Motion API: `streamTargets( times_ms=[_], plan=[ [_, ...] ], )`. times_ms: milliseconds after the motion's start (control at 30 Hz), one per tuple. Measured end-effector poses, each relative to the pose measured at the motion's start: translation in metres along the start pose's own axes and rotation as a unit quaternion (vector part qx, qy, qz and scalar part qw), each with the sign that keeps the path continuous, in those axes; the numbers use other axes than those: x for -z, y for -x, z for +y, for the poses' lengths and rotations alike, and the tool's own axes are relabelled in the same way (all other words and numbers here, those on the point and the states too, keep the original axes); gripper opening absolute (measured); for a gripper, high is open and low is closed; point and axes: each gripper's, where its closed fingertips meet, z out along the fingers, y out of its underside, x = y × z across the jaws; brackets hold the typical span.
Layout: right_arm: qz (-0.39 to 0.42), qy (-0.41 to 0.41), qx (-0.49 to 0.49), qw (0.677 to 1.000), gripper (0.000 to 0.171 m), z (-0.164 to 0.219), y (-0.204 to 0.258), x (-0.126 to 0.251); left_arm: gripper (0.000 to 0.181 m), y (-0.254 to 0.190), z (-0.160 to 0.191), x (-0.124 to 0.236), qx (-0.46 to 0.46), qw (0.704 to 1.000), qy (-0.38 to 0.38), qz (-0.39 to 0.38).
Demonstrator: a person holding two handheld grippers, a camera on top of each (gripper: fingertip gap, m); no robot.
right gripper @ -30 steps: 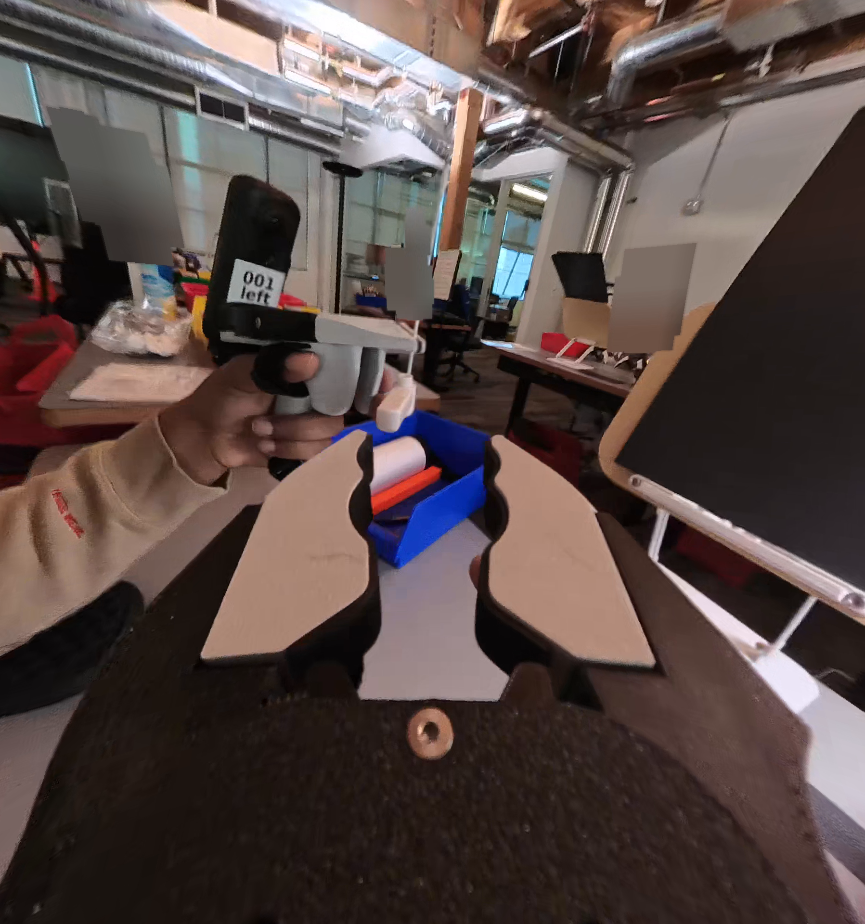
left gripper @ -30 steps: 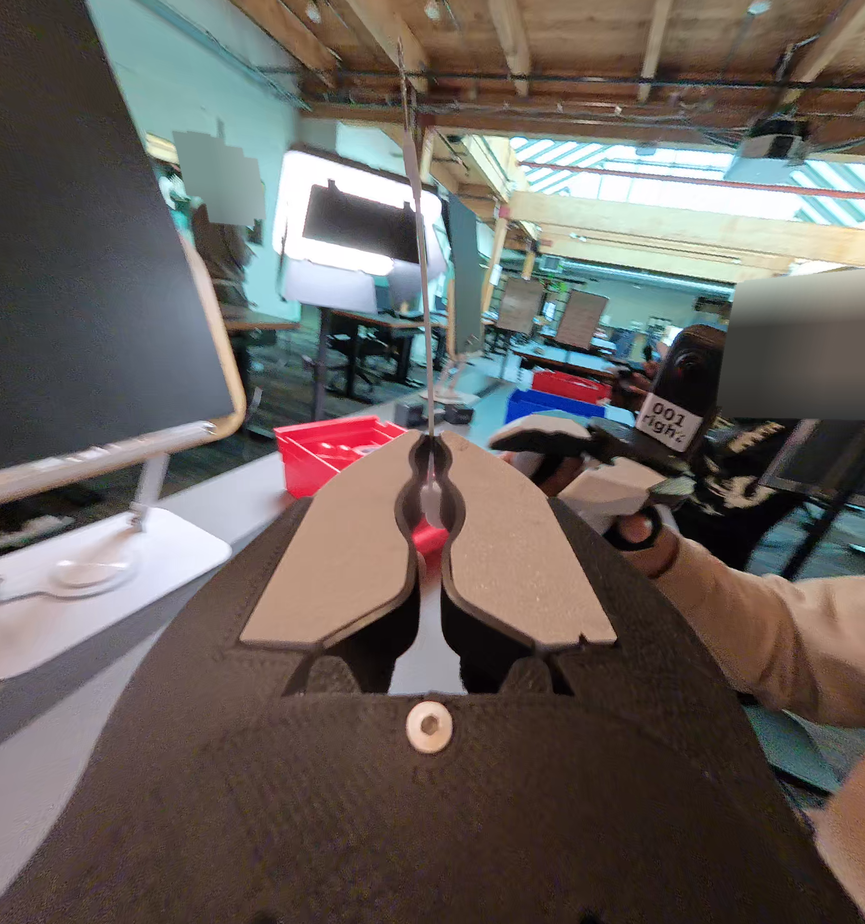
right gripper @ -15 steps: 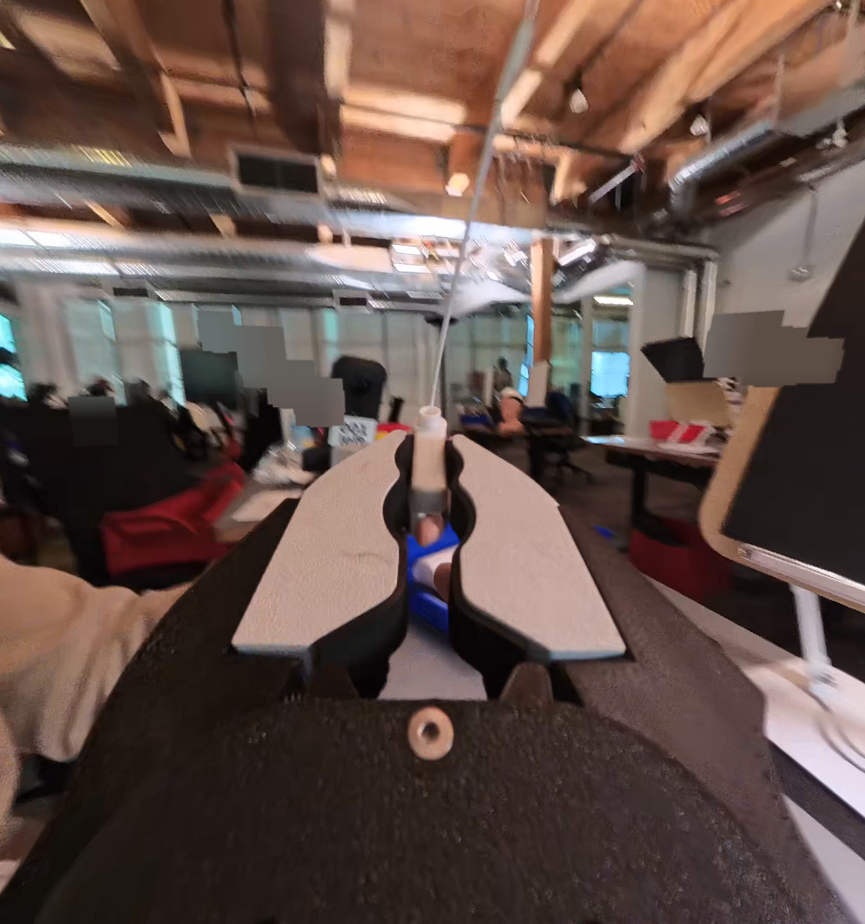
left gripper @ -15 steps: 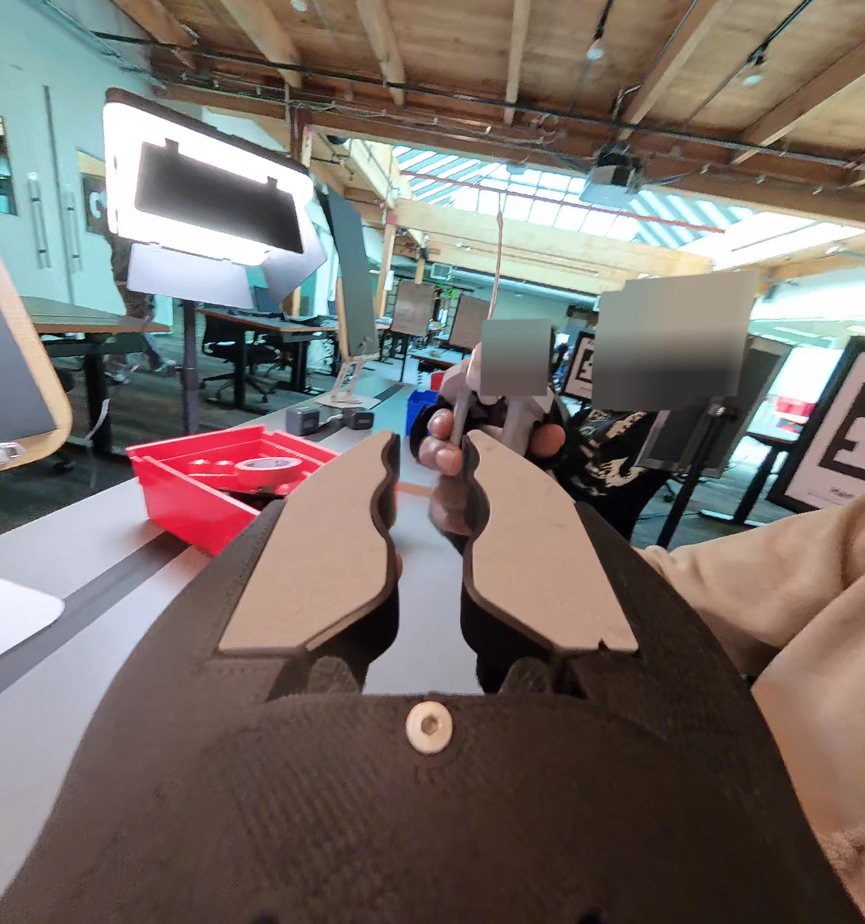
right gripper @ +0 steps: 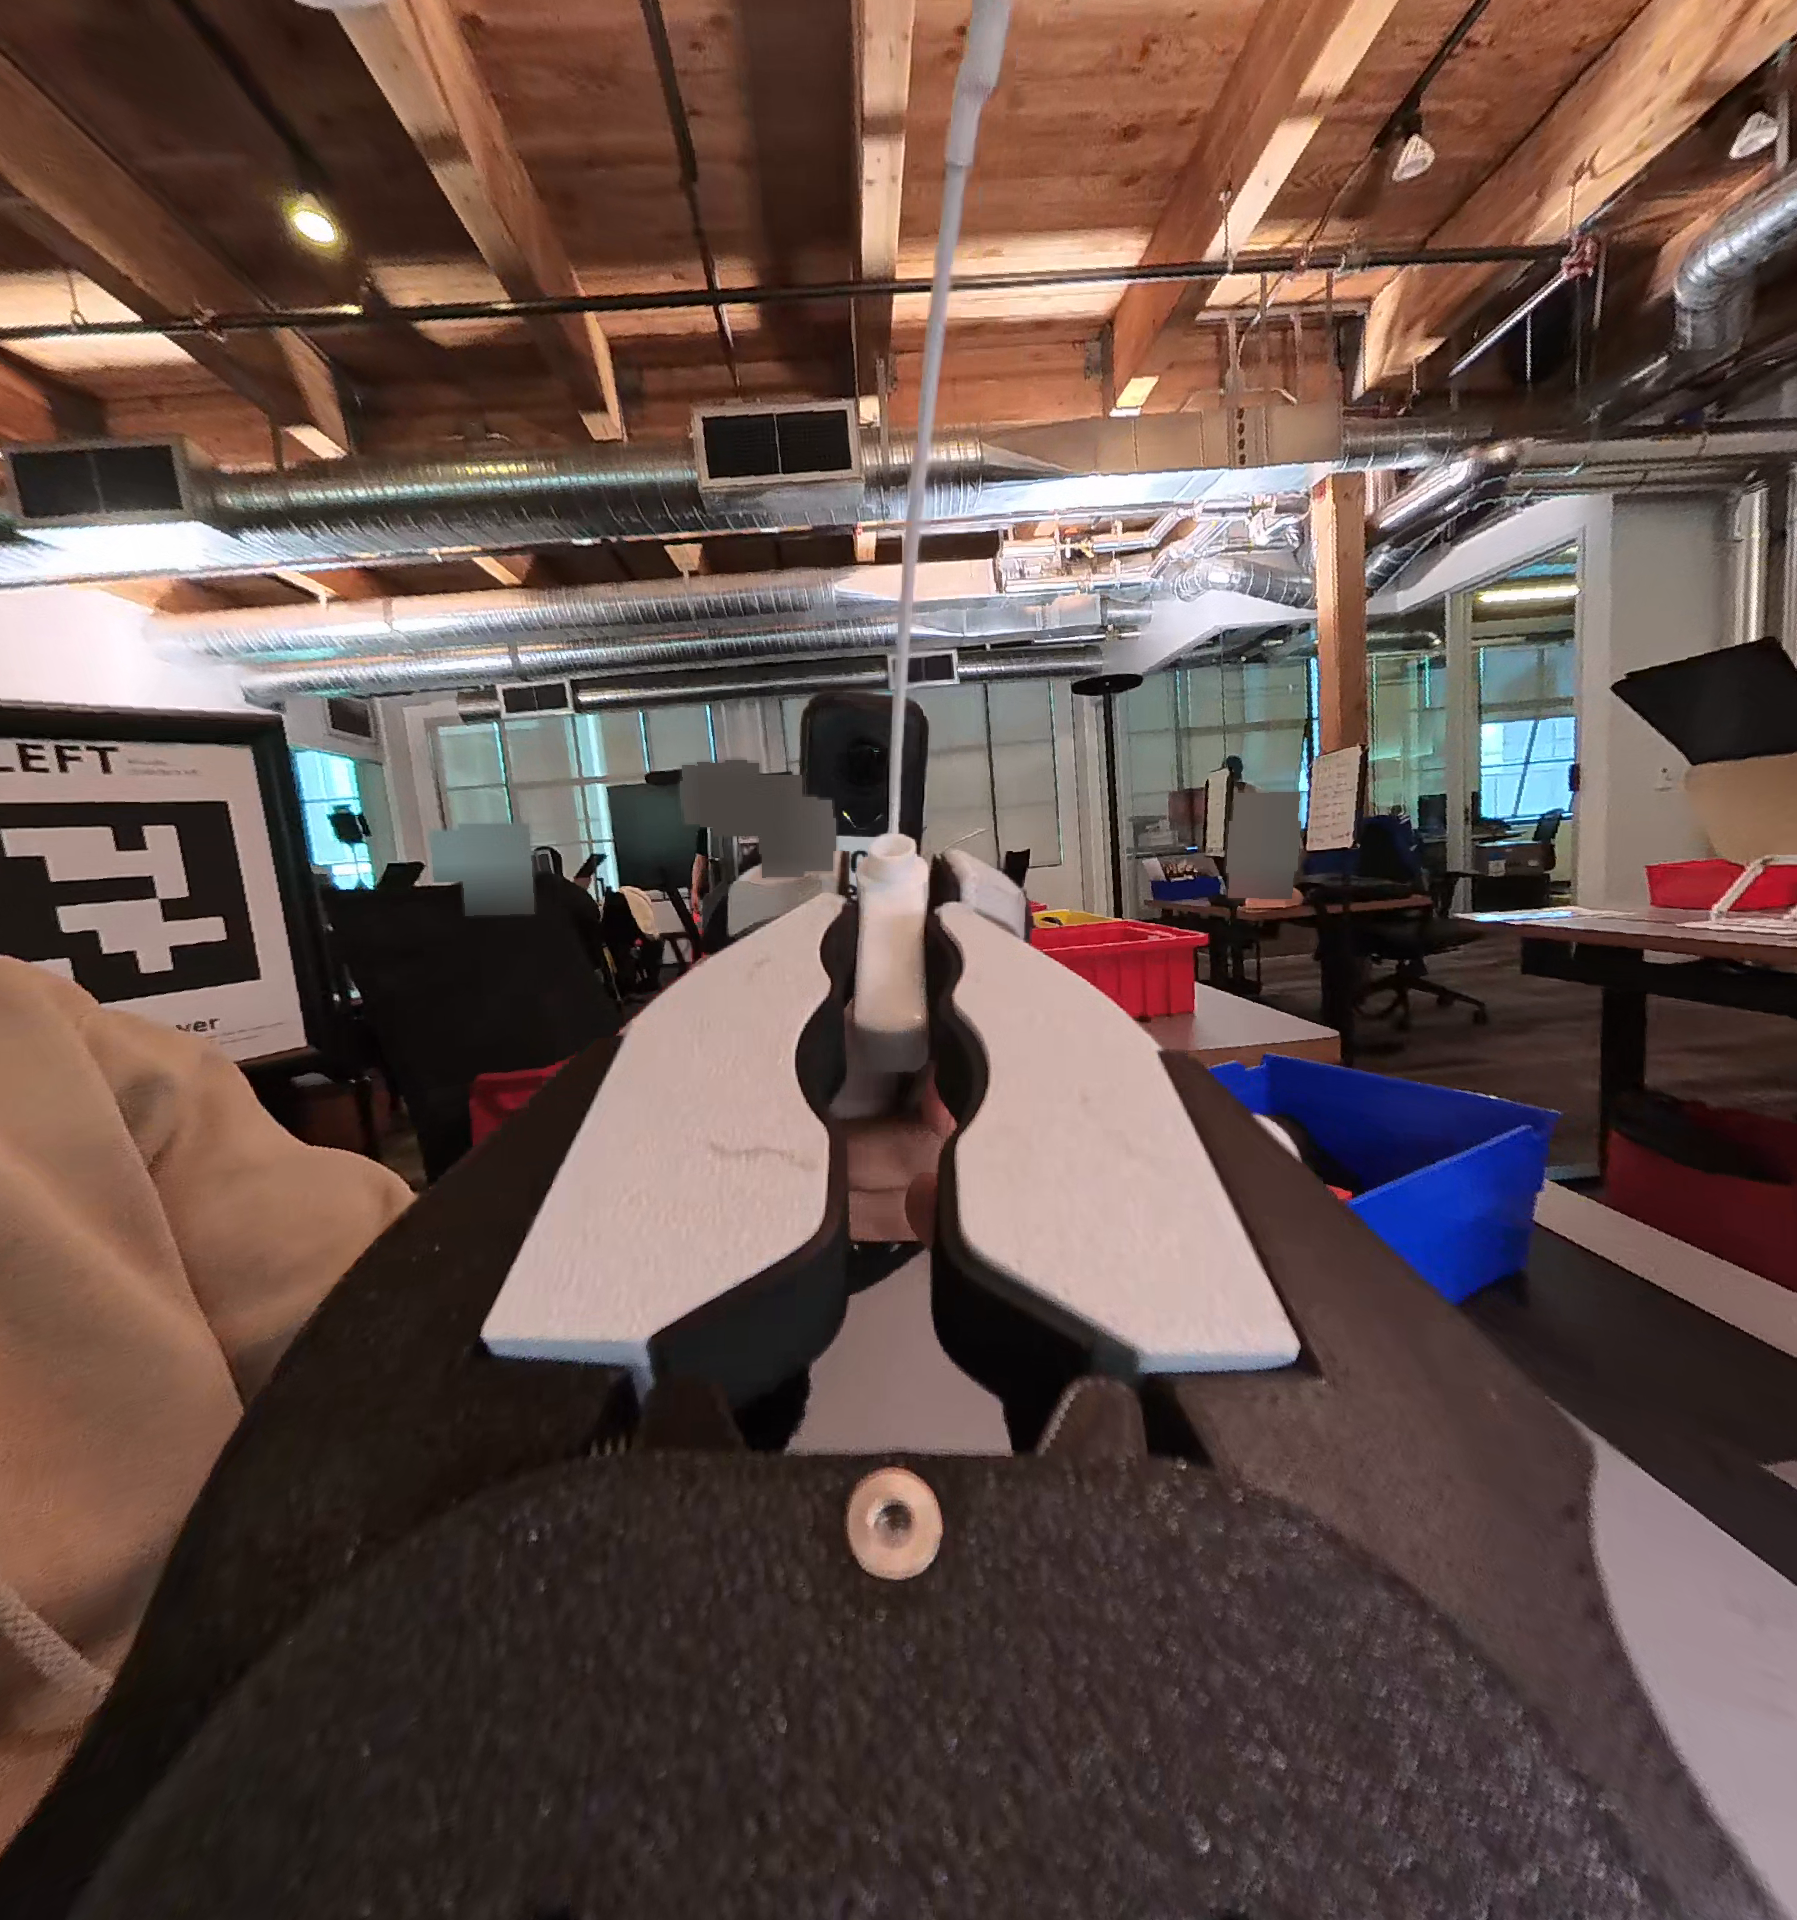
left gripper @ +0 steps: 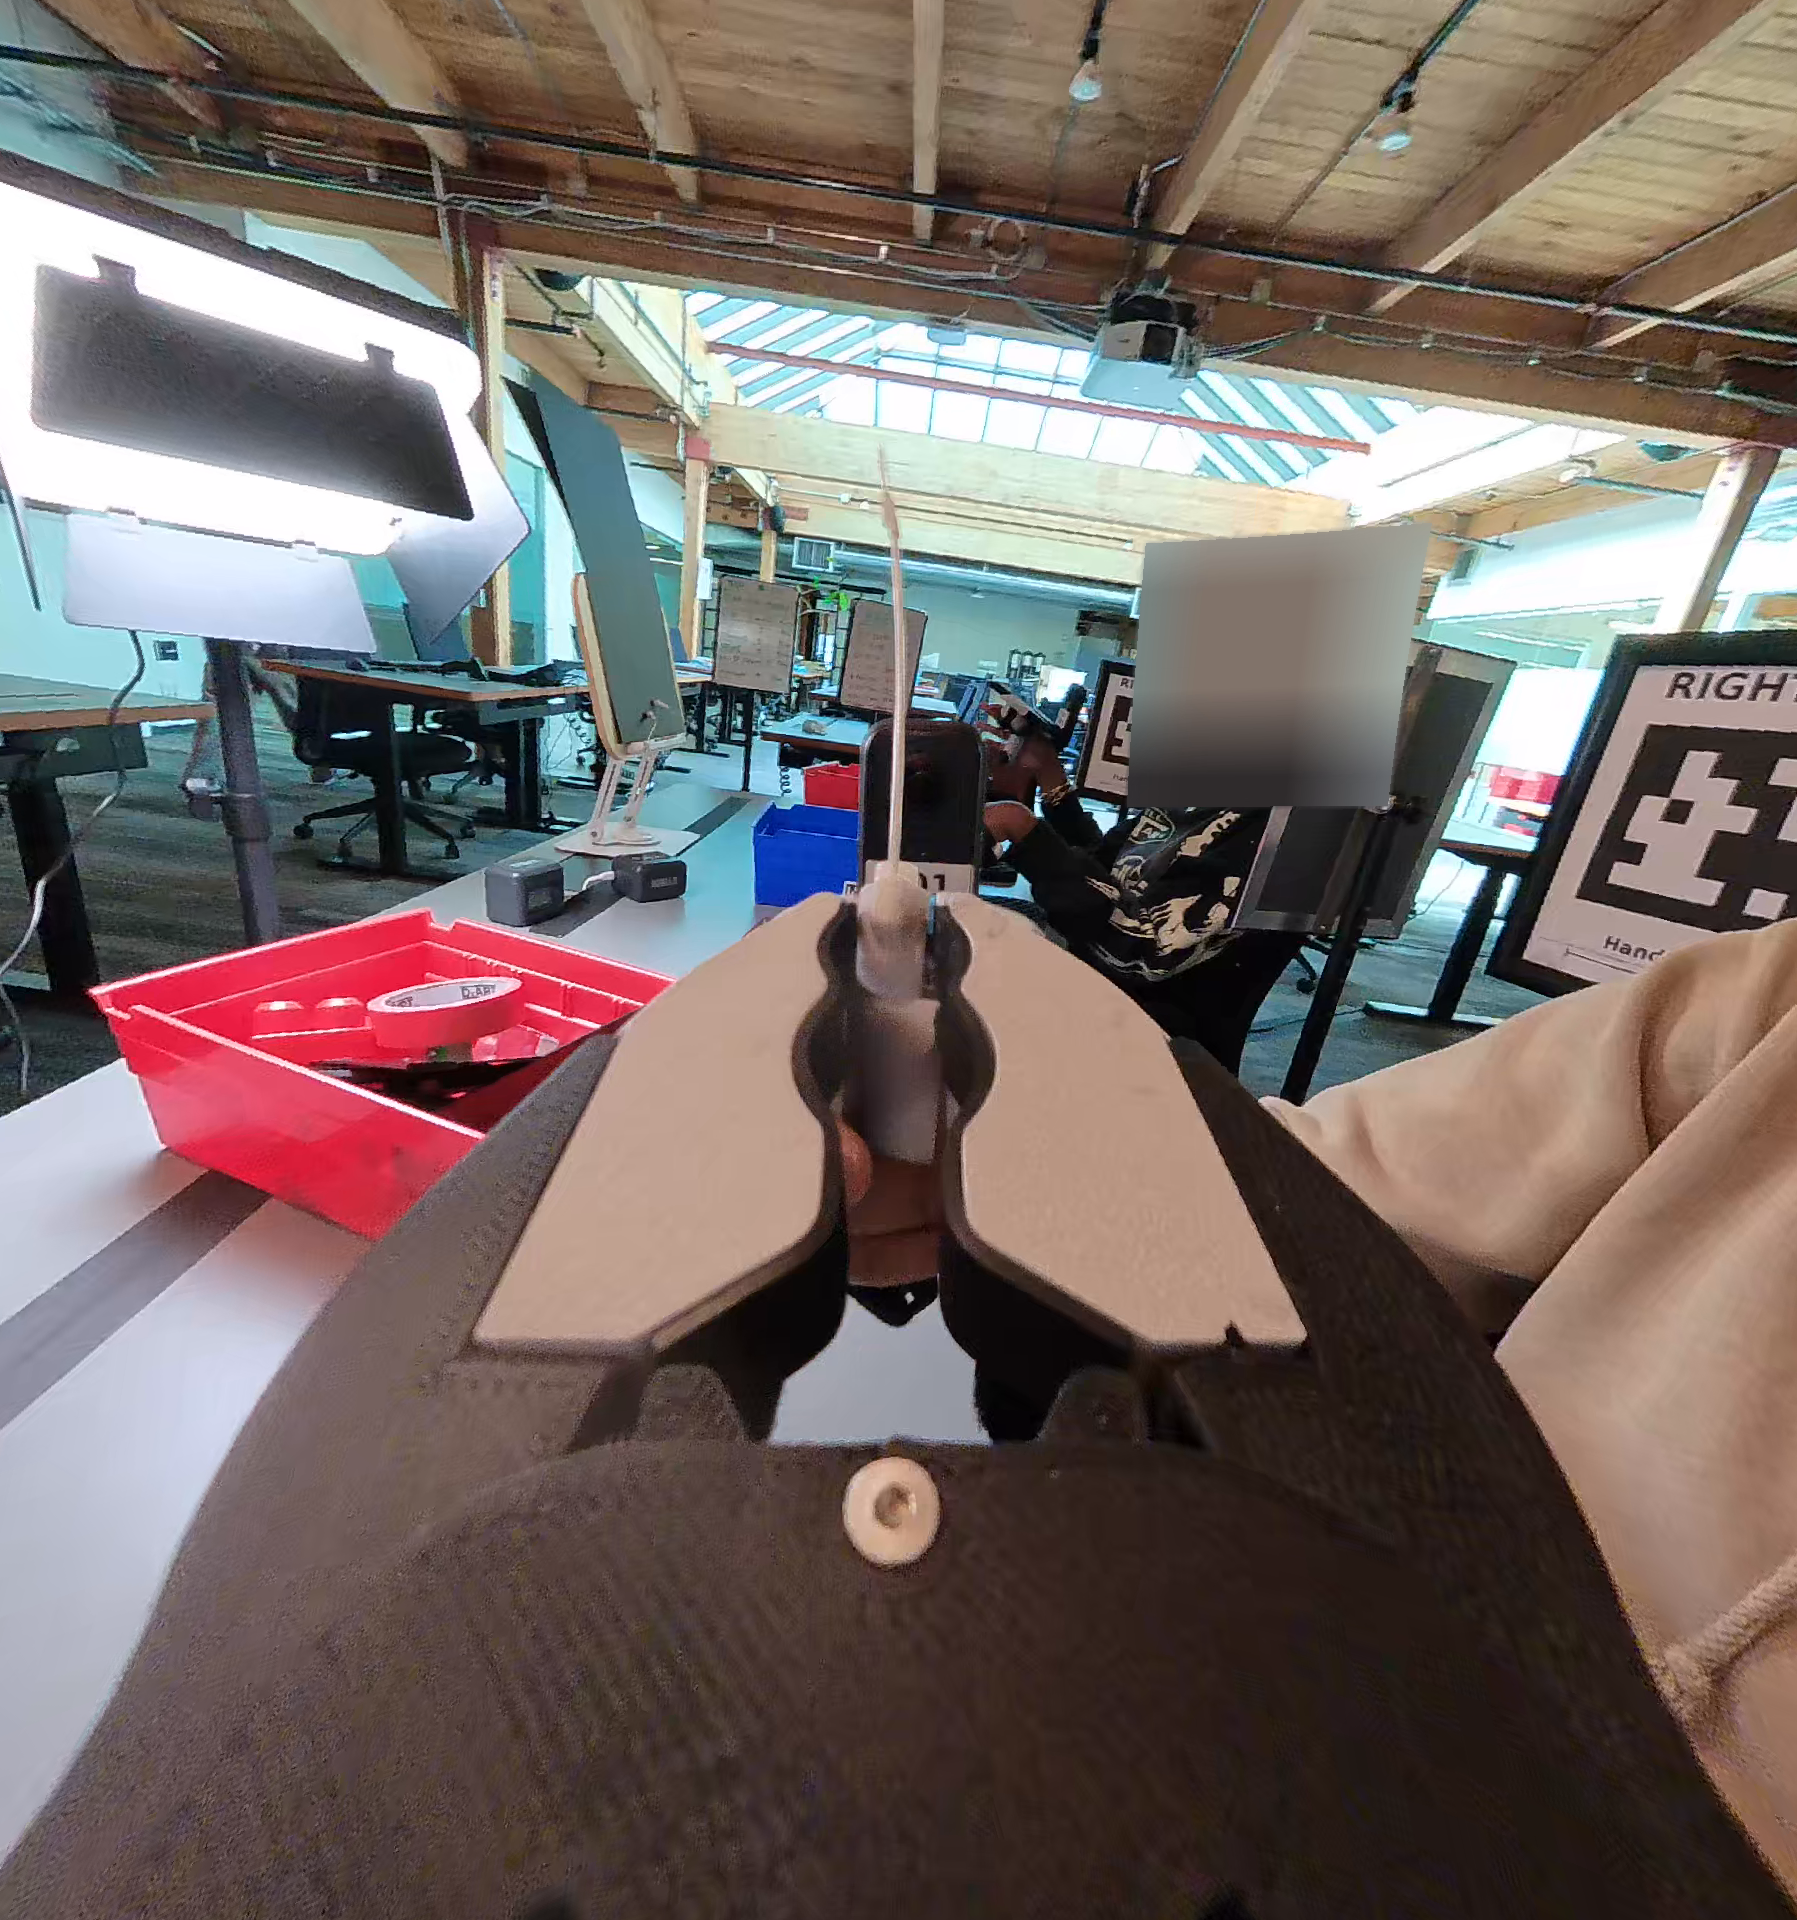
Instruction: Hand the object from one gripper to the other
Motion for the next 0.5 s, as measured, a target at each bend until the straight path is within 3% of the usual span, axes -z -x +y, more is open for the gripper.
streamTargets(
  times_ms=[200, 367, 500],
  plan=[
    [-0.001, 0.022, -0.004, 1.0, 0.012, 0.011, -0.002, -0.002, 0.013, 0.004, 0.004, 0.002, -0.007, 0.999, 0.03, -0.009],
    [0.011, 0.223, 0.107, 0.969, 0.03, 0.047, -0.014, 0.019, 0.013, 0.011, 0.009, 0.029, -0.008, 0.991, 0.131, -0.03],
    [-0.01, 0.269, 0.087, 0.959, 0.032, 0.07, -0.009, 0.019, 0.013, 0.012, 0.026, 0.039, -0.018, 0.979, 0.202, -0.037]
  ],
)
